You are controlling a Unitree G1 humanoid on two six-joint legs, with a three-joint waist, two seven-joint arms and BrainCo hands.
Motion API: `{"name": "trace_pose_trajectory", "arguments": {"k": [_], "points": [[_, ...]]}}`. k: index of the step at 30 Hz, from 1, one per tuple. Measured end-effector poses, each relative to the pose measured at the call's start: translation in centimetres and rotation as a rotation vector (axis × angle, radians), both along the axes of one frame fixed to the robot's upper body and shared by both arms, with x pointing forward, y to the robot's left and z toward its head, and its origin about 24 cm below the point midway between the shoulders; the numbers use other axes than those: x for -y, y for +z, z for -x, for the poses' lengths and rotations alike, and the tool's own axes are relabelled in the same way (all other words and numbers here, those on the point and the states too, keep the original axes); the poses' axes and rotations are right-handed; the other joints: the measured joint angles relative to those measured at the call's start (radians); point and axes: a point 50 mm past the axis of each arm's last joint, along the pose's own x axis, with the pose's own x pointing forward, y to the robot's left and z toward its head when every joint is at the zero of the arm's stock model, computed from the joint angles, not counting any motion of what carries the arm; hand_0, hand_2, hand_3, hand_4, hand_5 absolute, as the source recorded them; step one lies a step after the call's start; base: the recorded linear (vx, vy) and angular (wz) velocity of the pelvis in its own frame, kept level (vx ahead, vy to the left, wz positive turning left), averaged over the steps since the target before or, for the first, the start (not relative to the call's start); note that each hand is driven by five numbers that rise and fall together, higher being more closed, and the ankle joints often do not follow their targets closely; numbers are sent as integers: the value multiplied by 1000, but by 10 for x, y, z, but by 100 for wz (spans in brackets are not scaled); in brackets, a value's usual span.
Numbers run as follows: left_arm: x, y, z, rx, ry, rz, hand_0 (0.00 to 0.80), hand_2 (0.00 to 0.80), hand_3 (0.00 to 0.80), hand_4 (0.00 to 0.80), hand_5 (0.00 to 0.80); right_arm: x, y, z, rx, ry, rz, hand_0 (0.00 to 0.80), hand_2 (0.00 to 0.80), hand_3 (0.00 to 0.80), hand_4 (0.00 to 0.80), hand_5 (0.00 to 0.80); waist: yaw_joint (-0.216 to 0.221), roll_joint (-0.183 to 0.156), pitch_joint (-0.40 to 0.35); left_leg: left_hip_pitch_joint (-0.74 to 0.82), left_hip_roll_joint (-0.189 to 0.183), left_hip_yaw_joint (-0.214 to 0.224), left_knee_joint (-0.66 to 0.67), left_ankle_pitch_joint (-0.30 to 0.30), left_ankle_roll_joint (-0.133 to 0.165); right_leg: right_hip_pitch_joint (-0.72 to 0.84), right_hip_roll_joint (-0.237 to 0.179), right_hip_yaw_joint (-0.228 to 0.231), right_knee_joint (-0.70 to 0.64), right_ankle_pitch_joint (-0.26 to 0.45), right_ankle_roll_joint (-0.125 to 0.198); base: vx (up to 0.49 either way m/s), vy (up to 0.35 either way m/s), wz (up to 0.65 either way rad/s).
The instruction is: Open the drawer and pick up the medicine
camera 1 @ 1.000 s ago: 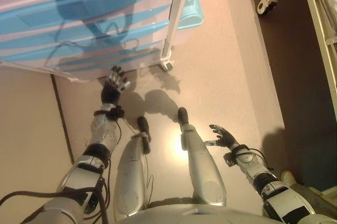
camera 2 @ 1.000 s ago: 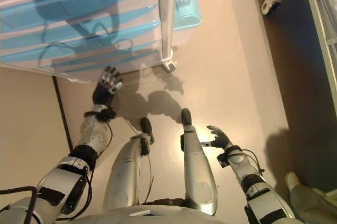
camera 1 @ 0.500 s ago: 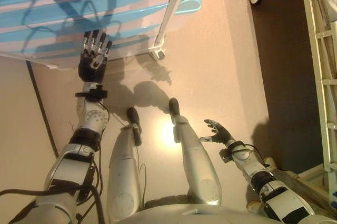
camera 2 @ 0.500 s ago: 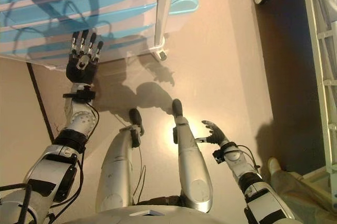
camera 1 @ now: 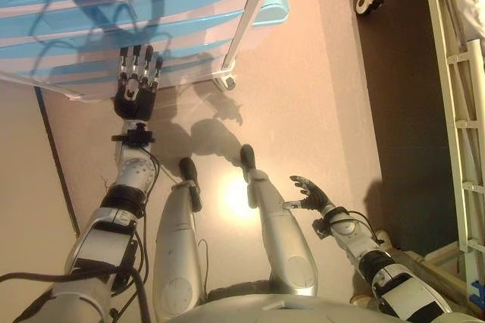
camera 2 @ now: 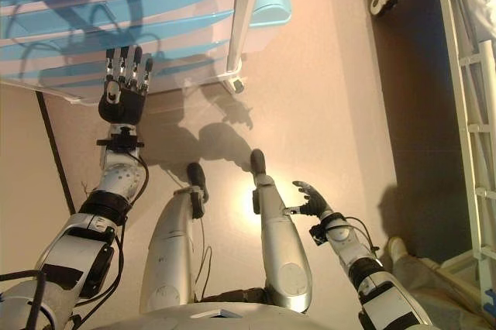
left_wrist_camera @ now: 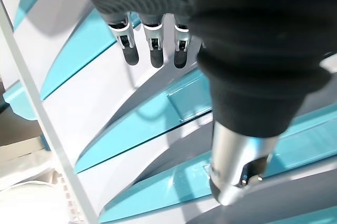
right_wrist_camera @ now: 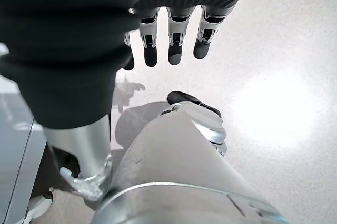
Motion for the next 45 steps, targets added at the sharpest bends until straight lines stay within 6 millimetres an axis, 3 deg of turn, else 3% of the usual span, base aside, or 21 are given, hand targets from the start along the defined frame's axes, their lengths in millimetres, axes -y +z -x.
{"name": "trace_pose_trajectory", "arguments": {"k": [12,14,15,20,28,45], "points": [[-10,0,3,3,38,49,0,0,0,0,0,1,-4,6,-19,-14,-10,0,0,0,0,0,25,2,9,23,7,-20,-2,2,1,42,5,-23,-21,1,-2,23,-36,3],[-12,-3,3,-12,50,76,173,173,173,173,173,0,-6,9,-26,-5,-8,0,0,0,0,0,26,3,10,39,7,-27,-6,1,0,63,6,-28,-31,1,-2,25,-44,7],[-13,-4,4,-20,57,88,314,314,314,314,314,-1,-7,10,-29,0,-7,0,0,0,0,0,29,2,10,46,7,-27,-8,1,-1,70,6,-29,-33,1,-3,19,-41,3],[-19,-14,9,-52,82,115,800,800,800,800,800,-4,-7,10,-31,14,-9,0,0,0,0,0,31,2,10,56,8,-37,-23,4,-7,87,9,-38,-51,1,-7,23,-57,4],[-26,-31,20,-106,108,113,800,800,800,800,800,-11,-12,19,-53,22,-26,0,0,0,0,0,55,3,10,103,12,-60,-59,15,-26,135,15,-63,-70,-6,-19,15,-53,7],[-22,-38,20,-170,29,44,800,800,800,800,800,-17,-16,23,-77,14,-38,0,0,0,0,0,133,2,10,138,4,-117,-113,45,-45,197,17,-115,-111,-10,-35,-14,-37,10]]}}
